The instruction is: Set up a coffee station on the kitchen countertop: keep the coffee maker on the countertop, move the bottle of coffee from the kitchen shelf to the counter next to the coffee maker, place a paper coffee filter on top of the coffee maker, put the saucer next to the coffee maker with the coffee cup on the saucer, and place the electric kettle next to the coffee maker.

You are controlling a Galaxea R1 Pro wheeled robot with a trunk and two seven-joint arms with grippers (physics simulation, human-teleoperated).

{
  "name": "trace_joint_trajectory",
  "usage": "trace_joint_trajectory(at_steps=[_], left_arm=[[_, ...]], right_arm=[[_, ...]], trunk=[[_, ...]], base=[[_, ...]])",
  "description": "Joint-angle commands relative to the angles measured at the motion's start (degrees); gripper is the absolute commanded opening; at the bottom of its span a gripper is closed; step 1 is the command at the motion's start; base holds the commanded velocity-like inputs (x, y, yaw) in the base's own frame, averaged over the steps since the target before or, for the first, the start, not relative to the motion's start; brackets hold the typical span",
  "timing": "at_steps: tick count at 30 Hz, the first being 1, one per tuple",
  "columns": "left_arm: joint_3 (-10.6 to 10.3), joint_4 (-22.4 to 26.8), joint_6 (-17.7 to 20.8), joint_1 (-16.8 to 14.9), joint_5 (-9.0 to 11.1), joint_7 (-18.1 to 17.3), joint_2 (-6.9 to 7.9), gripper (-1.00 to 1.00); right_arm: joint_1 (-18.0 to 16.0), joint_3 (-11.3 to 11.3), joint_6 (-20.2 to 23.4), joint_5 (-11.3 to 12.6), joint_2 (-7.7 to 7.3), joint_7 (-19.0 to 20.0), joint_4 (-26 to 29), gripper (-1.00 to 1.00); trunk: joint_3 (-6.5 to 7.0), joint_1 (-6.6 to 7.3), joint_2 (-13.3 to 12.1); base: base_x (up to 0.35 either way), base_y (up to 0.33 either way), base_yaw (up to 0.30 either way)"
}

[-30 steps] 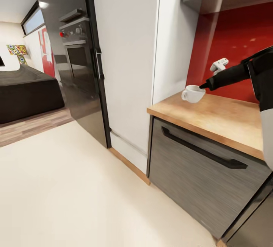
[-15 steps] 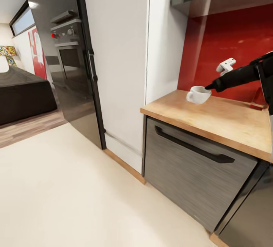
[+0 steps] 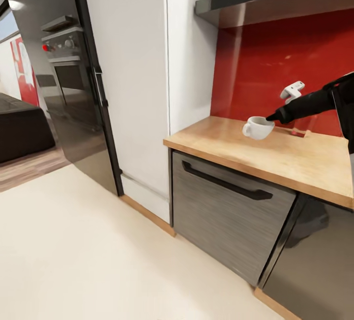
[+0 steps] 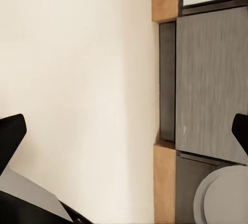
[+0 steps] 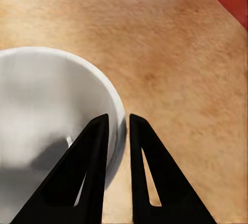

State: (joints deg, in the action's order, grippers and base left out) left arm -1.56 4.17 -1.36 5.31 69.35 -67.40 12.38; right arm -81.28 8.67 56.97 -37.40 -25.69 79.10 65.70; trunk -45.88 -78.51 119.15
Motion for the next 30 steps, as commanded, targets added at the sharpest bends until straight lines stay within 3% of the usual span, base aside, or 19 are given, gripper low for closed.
trace_joint_trajectory(at_steps=[1,9,14,30], left_arm=[[-0.2,0.1,-0.1,0.1,0.2,0.0,0.02,1.00],[-0.2,0.1,-0.1,0.1,0.2,0.0,0.02,1.00],[-0.2,0.1,-0.1,0.1,0.2,0.0,0.02,1.00],[-0.3,0.1,-0.2,0.1,0.2,0.0,0.00,1.00]], right_arm=[[0.0,0.1,0.5,-0.6,-0.02,0.6,0.0,-1.00],[0.1,-0.3,0.5,-0.6,-0.06,0.7,0.0,-1.00],[0.3,-2.6,0.4,-0.6,-0.06,0.7,0.0,-1.00],[1.0,-3.5,0.4,-0.6,-0.06,0.7,0.0,-1.00]], trunk=[[-0.05,0.02,0.0],[-0.04,0.02,0.0],[-0.04,0.02,0.0],[-0.04,0.02,0.0]], base=[[-0.105,-0.072,-0.230],[-0.033,-0.022,-0.266],[-0.004,-0.039,-0.280],[0.000,-0.270,-0.148]])
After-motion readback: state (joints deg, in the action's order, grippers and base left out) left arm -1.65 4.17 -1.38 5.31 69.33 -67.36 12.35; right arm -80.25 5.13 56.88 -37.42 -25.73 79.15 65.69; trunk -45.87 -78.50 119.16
